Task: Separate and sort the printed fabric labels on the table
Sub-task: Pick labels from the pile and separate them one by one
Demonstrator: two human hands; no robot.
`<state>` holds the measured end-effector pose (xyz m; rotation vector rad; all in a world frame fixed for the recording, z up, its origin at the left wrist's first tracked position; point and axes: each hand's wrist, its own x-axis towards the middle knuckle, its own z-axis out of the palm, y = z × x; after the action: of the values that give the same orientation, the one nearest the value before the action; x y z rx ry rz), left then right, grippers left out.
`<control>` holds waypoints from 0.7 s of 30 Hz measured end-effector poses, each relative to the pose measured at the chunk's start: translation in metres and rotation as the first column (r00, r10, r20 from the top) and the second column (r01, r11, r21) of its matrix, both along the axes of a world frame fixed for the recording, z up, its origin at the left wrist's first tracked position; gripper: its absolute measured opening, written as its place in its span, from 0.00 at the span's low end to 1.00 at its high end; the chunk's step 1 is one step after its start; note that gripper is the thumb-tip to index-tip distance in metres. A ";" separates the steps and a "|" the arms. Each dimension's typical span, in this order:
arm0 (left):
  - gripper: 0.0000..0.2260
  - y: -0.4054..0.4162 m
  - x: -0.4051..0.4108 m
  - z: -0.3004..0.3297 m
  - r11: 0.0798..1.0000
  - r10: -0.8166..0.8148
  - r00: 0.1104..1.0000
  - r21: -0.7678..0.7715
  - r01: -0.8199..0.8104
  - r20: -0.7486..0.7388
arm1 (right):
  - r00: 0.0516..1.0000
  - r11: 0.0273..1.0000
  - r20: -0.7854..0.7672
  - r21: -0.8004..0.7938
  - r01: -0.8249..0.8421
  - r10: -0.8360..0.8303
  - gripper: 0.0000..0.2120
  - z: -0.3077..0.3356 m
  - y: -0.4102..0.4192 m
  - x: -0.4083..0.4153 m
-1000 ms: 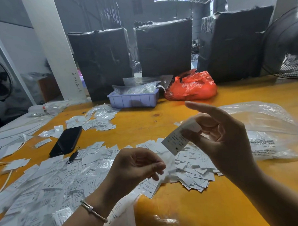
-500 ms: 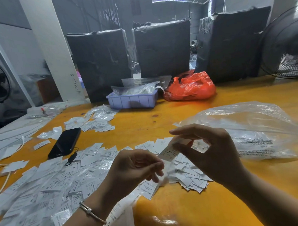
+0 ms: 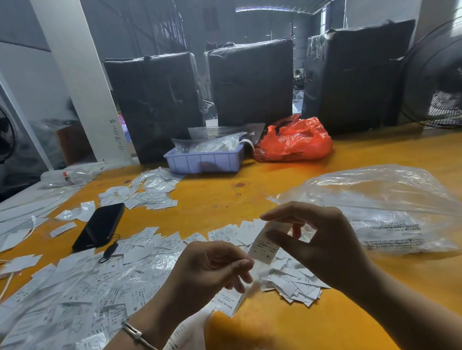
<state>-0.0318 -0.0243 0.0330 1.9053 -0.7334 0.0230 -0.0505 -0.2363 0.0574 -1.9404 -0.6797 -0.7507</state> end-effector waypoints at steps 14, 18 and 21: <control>0.07 -0.004 -0.001 -0.001 0.999 -0.017 0.997 -0.043 0.014 -0.078 | 0.987 0.992 -0.105 -0.031 -0.124 0.120 0.11 -0.009 0.004 0.003; 0.08 -0.003 0.000 0.001 0.997 0.027 0.996 -0.069 -0.033 -0.089 | 0.985 0.995 -0.139 0.048 -0.092 0.097 0.11 -0.004 -0.001 0.003; 0.08 -0.004 0.000 0.001 0.996 0.040 0.994 -0.073 -0.047 -0.097 | 0.989 0.996 -0.137 0.078 -0.048 0.058 0.11 -0.002 -0.002 0.003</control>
<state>-0.0318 -0.0282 0.0340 1.8370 -0.6184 -0.0129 -0.0477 -0.2388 0.0556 -1.8794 -0.6071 -0.5934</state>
